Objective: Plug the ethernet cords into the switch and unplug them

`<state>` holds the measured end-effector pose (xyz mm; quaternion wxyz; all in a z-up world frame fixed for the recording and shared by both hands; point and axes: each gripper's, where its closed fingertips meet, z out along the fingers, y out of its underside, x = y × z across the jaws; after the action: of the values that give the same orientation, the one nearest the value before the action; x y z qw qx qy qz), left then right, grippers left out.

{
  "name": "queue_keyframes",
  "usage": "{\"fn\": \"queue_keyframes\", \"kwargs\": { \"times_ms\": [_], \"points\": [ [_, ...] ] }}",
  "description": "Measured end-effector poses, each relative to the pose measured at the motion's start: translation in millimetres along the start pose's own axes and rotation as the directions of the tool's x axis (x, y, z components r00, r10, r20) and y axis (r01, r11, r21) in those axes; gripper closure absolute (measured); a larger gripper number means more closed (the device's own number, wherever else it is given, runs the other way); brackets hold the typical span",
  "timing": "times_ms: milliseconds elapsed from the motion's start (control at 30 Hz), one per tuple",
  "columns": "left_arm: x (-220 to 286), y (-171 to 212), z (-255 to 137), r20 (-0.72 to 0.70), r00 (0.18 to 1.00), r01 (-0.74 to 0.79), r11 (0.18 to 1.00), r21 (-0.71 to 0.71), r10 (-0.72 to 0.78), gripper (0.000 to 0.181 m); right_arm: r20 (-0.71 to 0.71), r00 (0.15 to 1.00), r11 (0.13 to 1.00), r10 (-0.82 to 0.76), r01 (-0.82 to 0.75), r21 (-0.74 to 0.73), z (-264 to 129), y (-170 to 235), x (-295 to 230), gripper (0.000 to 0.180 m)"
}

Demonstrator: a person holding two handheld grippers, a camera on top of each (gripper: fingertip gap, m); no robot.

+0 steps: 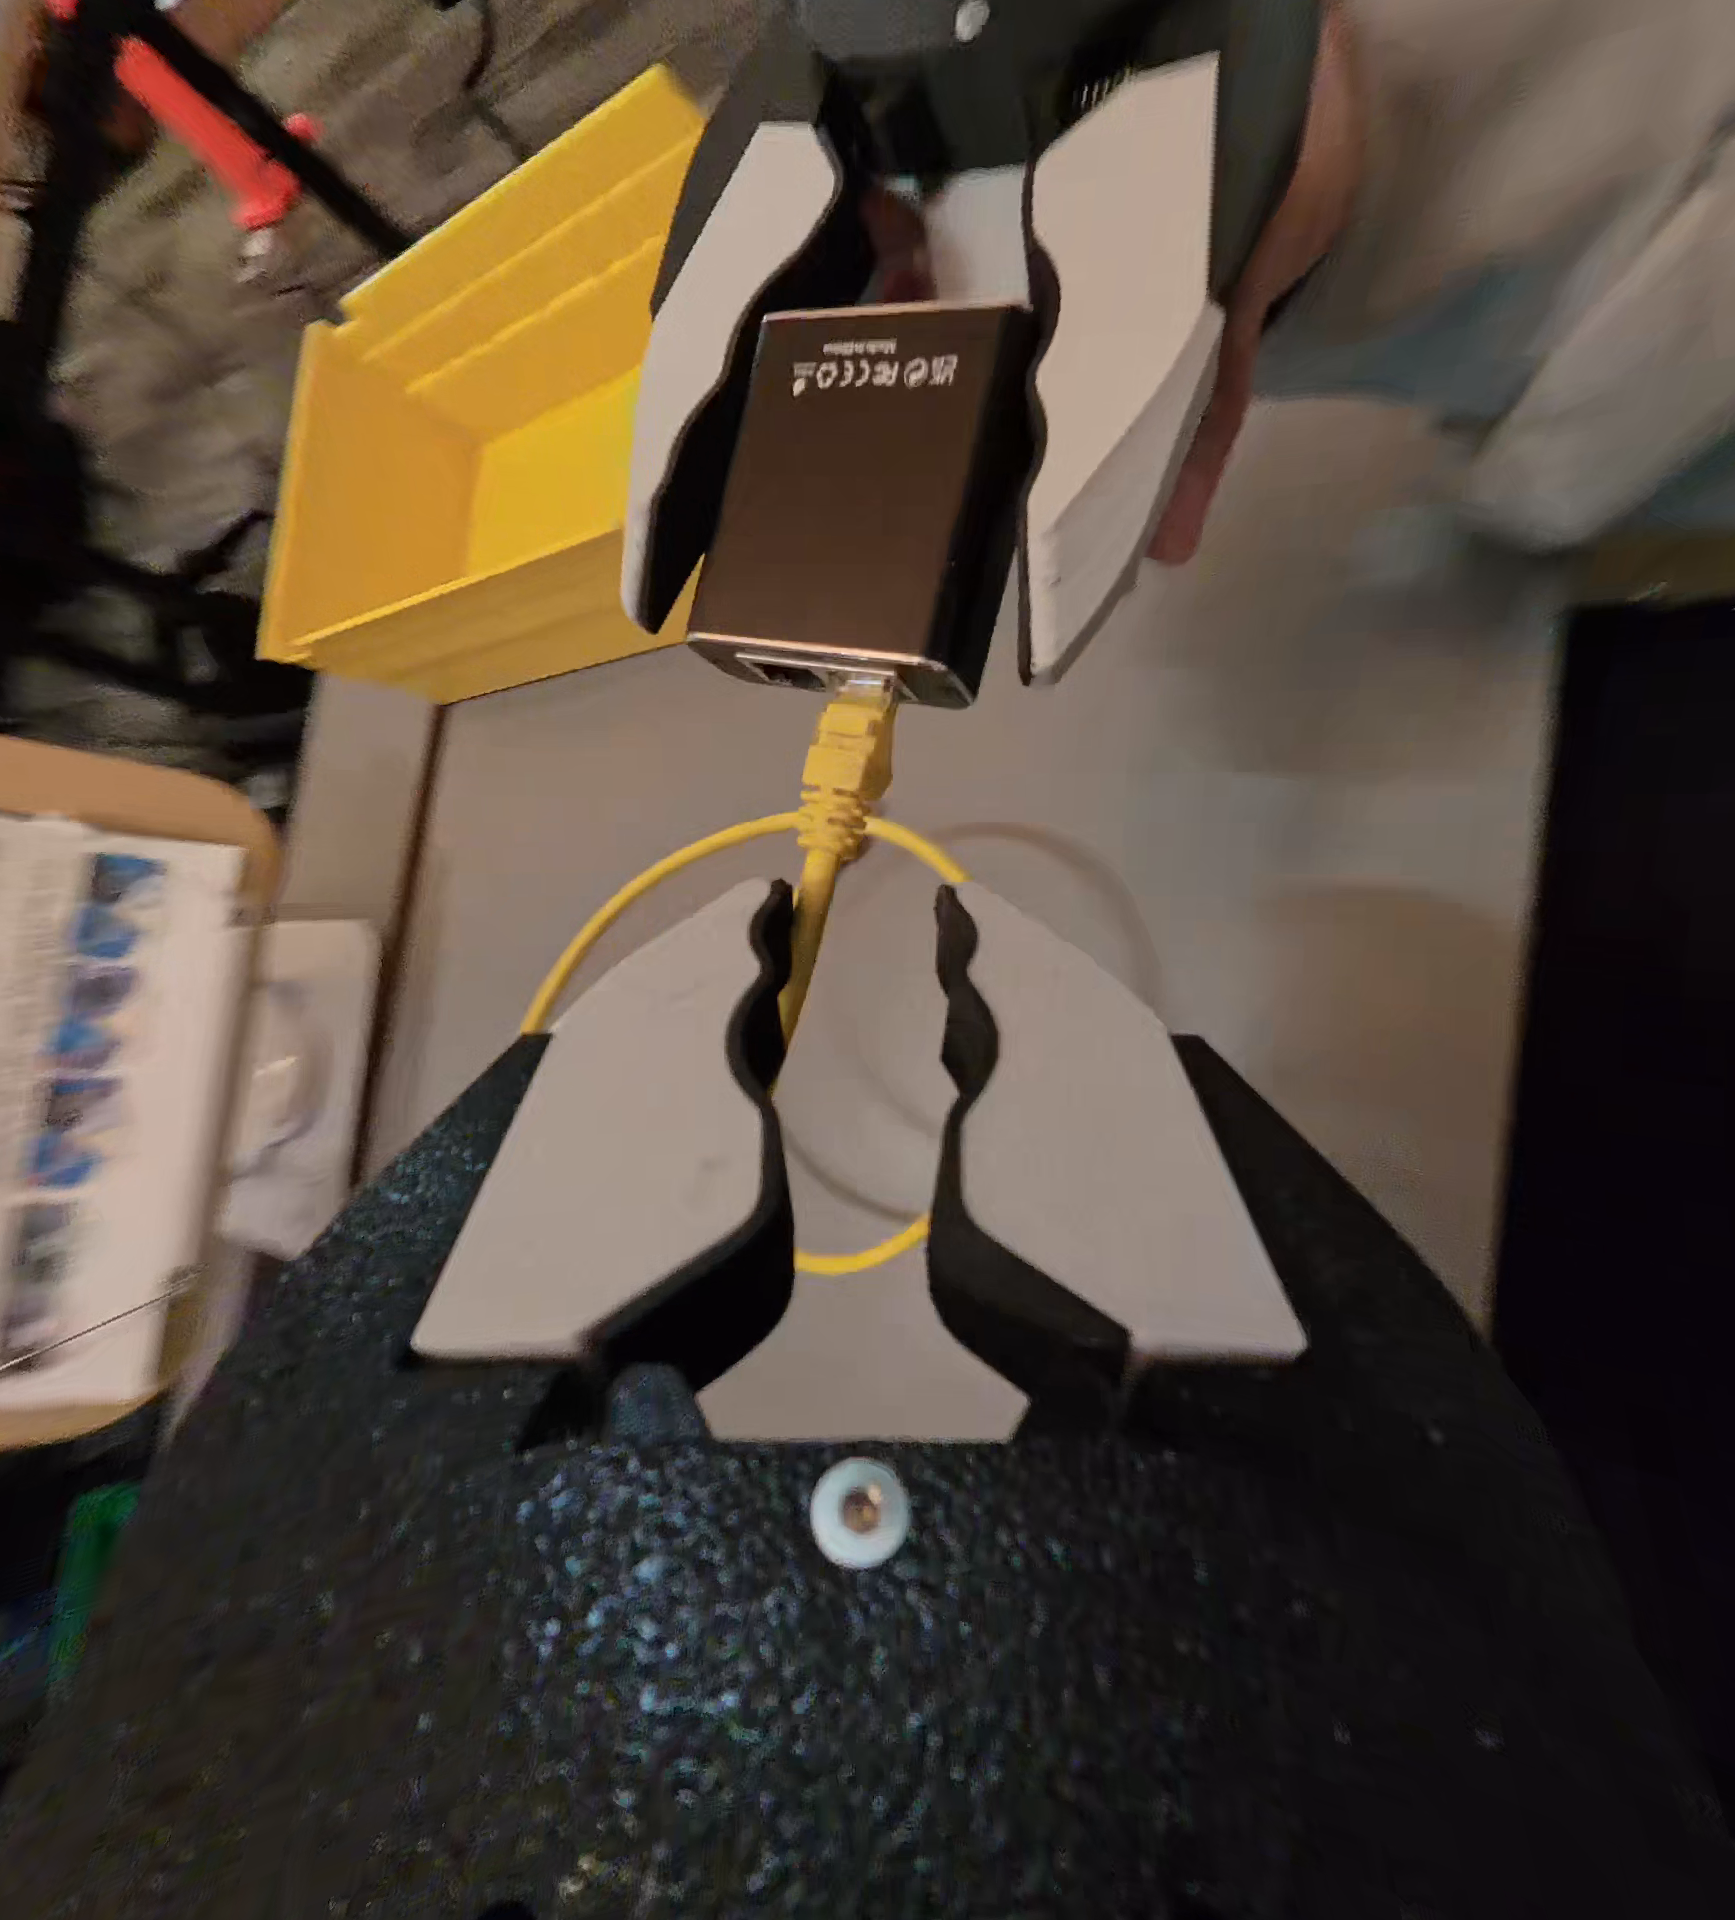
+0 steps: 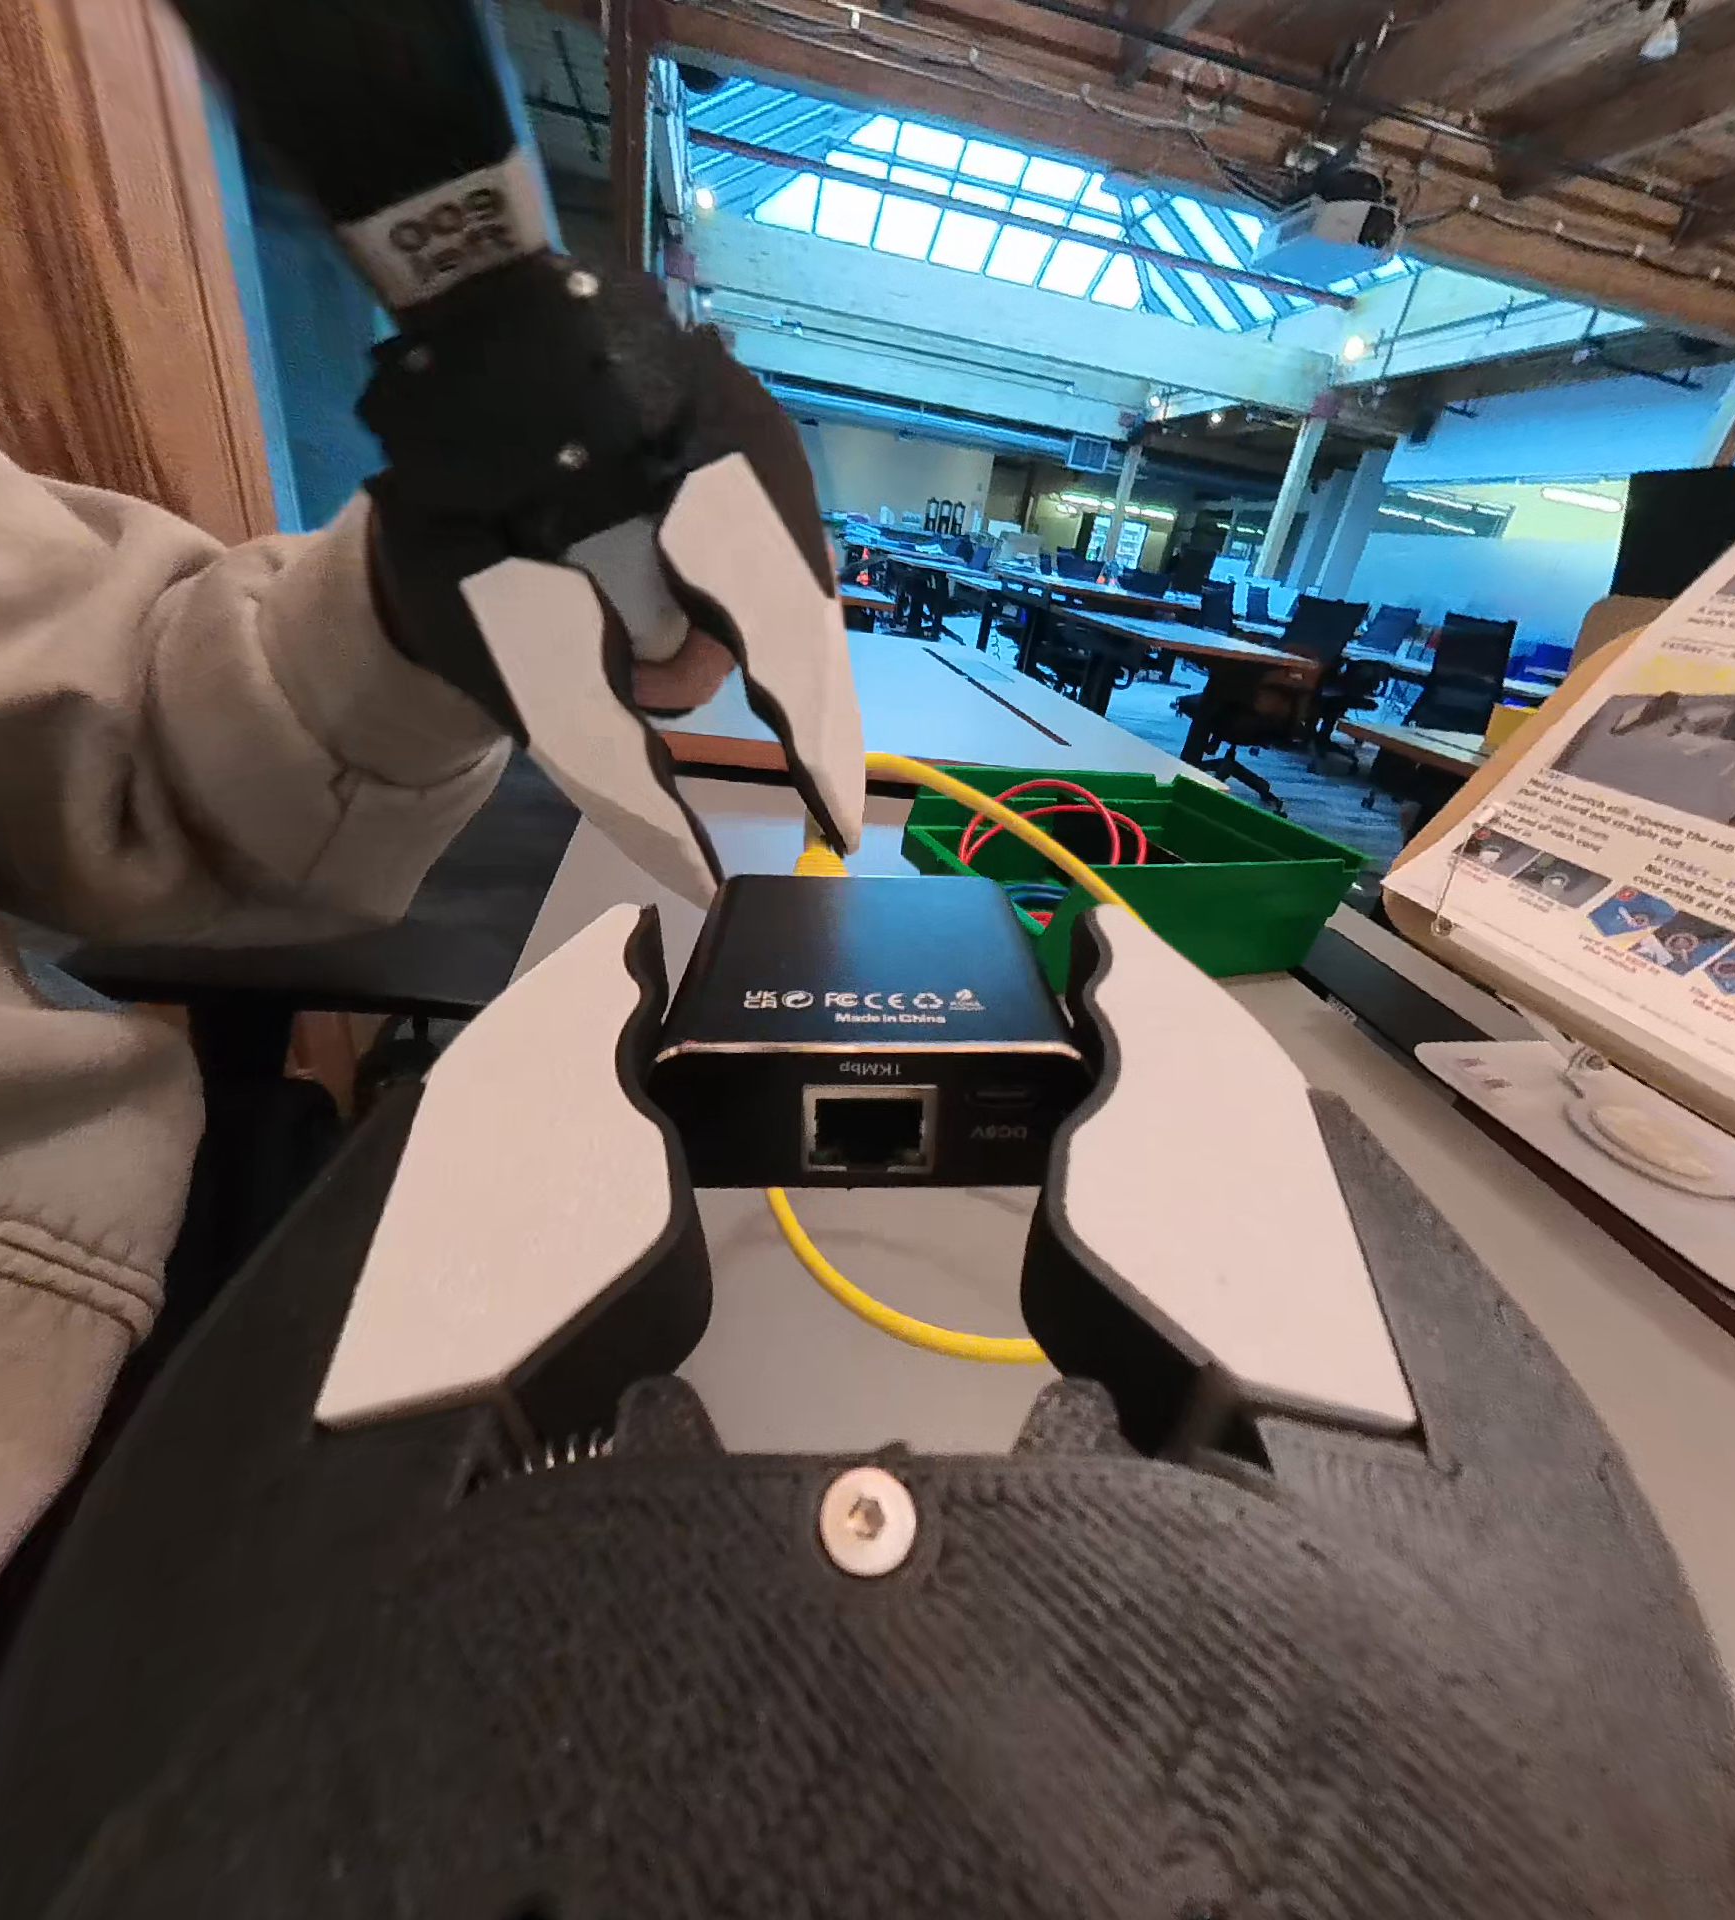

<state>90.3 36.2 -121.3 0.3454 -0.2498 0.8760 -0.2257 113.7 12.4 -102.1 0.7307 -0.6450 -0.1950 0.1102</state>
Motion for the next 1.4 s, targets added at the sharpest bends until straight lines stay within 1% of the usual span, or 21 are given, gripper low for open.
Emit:
{"fn": "queue_keyframes", "kwargs": {
  "times_ms": [100,167,267,400,500,533,567,633,667,700,733,800,867,933,1000,1033,1100,1133,1233,1333,1400],
  "points": [
    [4.3,-4.4,-6.1,-0.171,0.981,0.113,0.987,0.115,-0.092,0.154,0.018,0.999,1.000,-0.027,0.027,0.004,-0.3,-1.0,-3.9,0.104],
    [7.5,-6.0,-8.8,-0.274,0.951,0.195,0.967,0.164,-0.145,0.154,0.038,0.998,0.999,-0.042,0.042,0.001,-1.0,0.4,-7.0,0.104],
    [7.0,-7.4,-8.2,-0.347,0.913,0.300,0.928,0.220,-0.213,0.154,0.036,0.998,0.999,-0.051,0.051,0.003,-1.9,1.8,-6.2,0.104],
    [-3.1,-9.3,-5.6,-0.292,0.933,0.304,0.894,0.329,-0.209,0.155,0.027,0.998,0.999,-0.050,0.050,0.006,-3.2,3.2,-4.0,0.104],
    [-10.4,-2.5,-0.5,-0.263,0.933,0.322,0.893,0.314,-0.244,0.153,0.030,0.997,0.997,-0.067,0.068,-0.024,-2.9,8.0,-4.7,0.104],
    [-18.8,-1.3,-1.4,-0.227,0.934,0.339,0.887,0.314,-0.277,0.149,0.034,0.997,0.997,-0.073,0.074,-0.029,-2.8,8.6,-5.5,0.104],
    [-27.0,-3.6,-7.1,-0.201,0.933,0.352,0.871,0.343,-0.298,0.153,0.039,0.996,0.997,-0.074,0.075,-0.031,-2.9,8.3,-6.5,0.104],
    [-27.3,-14.8,-25.0,-0.255,0.930,0.354,0.832,0.426,-0.265,0.147,0.048,0.996,0.997,-0.079,0.080,-0.016,-3.2,5.5,-8.5,0.104],
    [-21.2,-16.3,-29.0,-0.308,0.919,0.363,0.832,0.420,-0.246,0.146,0.058,0.995,0.997,-0.078,0.079,-0.011,-3.4,4.7,-9.8,0.104],
    [-12.7,-13.4,-28.0,-0.363,0.902,0.369,0.851,0.373,-0.232,0.139,0.069,0.994,0.997,-0.081,0.082,-0.008,-3.3,4.6,-11.6,0.104],
    [-7.8,-8.0,-22.9,-0.380,0.895,0.366,0.874,0.319,-0.236,0.128,0.075,0.993,0.996,-0.088,0.089,-0.004,-3.0,4.4,-12.9,0.104],
    [4.1,-1.0,-14.2,-0.407,0.886,0.343,0.905,0.253,-0.222,0.126,0.097,0.991,0.996,-0.093,0.093,0.004,-1.7,3.6,-16.9,0.104],
    [17.8,-1.6,-9.7,-0.452,0.870,0.330,0.915,0.234,-0.198,0.123,0.110,0.988,0.994,-0.106,0.106,0.009,0.7,2.7,-20.5,0.104],
    [27.0,-0.5,-3.9,-0.471,0.864,0.307,0.928,0.212,-0.179,0.134,0.132,0.985,0.994,-0.111,0.111,0.008,2.6,2.2,-25.0,0.104],
    [31.0,-3.5,-0.5,-0.473,0.866,0.295,0.928,0.227,-0.159,0.154,0.139,0.983,0.993,-0.121,0.122,0.001,4.4,3.2,-27.0,0.104],
    [30.9,-5.4,0.7,-0.471,0.867,0.302,0.924,0.235,-0.163,0.161,0.138,0.983,0.993,-0.121,0.122,0.004,4.8,3.0,-27.1,0.104],
    [29.1,-9.0,1.1,-0.465,0.868,0.321,0.911,0.257,-0.175,0.165,0.136,0.984,0.993,-0.115,0.115,0.009,4.0,2.7,-26.0,0.104],
    [26.3,-9.5,1.5,-0.452,0.873,0.329,0.906,0.267,-0.184,0.170,0.133,0.985,0.994,-0.113,0.112,0.018,2.9,1.8,-25.4,0.104],
    [23.0,-12.0,1.1,-0.443,0.876,0.347,0.888,0.302,-0.192,0.170,0.123,0.987,0.994,-0.105,0.102,0.029,0.9,-0.2,-23.0,0.104],
    [21.7,-11.3,3.4,-0.421,0.888,0.333,0.891,0.308,-0.186,0.170,0.119,0.988,0.995,-0.099,0.097,0.021,0.2,1.2,-21.9,0.104],
    [19.5,-14.3,1.3,-0.414,0.891,0.337,0.880,0.335,-0.183,0.170,0.118,0.990,0.996,-0.081,0.076,0.041,-0.3,-1.3,-21.1,0.104]
  ]
}}
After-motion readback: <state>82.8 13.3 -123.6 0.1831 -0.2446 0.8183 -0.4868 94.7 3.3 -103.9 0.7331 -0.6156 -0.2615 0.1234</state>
